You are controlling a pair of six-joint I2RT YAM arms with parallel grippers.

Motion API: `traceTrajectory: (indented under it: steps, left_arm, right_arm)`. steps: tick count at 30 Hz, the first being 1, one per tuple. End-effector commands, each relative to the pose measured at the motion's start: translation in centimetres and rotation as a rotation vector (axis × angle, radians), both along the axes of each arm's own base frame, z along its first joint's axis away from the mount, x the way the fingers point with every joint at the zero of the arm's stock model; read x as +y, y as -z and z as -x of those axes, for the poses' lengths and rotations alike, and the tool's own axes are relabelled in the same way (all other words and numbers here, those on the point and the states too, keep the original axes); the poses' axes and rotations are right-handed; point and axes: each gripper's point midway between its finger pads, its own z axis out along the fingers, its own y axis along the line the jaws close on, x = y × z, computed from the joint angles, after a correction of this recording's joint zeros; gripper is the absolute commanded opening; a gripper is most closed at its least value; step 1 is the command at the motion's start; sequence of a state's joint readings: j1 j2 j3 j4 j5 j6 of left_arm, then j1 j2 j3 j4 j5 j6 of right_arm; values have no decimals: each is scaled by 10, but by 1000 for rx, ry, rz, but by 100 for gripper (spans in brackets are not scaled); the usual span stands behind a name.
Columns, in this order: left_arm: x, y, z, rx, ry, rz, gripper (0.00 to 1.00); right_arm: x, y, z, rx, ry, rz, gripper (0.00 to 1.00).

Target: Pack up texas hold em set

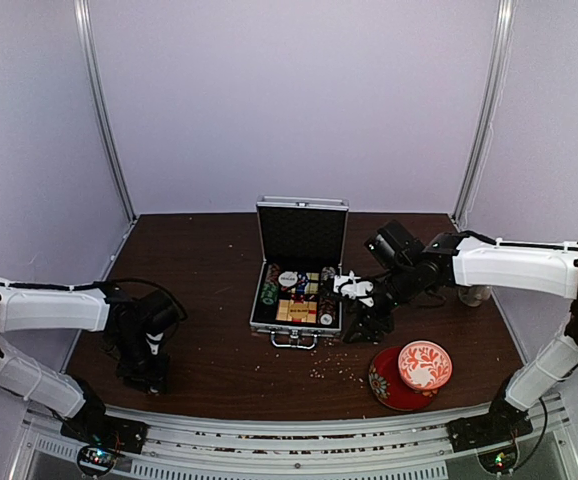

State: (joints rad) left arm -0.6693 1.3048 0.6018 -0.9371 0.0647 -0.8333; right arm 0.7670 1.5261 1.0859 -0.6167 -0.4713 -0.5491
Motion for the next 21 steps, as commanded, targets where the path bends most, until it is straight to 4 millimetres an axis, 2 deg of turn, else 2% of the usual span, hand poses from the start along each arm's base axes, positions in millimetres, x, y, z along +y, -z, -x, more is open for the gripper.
traceTrajectory:
  steps: [1,5,11,18,21]
  left_arm:
    - [-27,1,-18,-33,62,27,42]
    - [-60,3,-34,-57,161,34,42]
    - [-141,6,-50,-76,379,69,42]
    - [-254,2,-54,-91,594,206,42]
    - [-287,-6,-54,-110,653,265,43]
  right_arm:
    - [-3,6,1,16,-2,13,71]
    - [-4,7,-1,6,6,19,71]
    - [-8,7,-8,-1,33,25,71]
    - [-15,-32,-9,-23,26,-75,71]
    - [-18,-33,-13,-23,49,-78,71]
